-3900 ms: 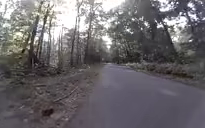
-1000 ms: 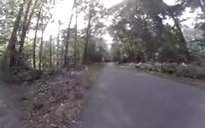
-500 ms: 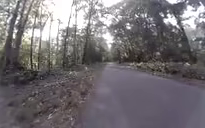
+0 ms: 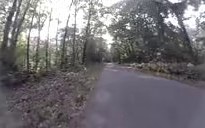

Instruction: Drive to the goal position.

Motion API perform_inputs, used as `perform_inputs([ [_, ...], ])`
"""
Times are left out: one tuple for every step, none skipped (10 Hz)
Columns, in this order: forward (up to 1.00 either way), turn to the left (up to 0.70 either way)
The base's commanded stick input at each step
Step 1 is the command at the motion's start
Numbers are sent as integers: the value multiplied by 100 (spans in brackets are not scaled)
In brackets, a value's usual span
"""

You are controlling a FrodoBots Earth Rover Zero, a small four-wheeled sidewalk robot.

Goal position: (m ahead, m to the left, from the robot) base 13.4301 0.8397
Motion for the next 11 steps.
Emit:
perform_inputs([
  [70,-1],
  [70,-1],
  [70,-1],
  [70,-1],
  [70,-1],
  [70,-1],
  [70,-1],
  [70,-1],
  [70,-1],
  [70,-35],
  [70,-12],
])
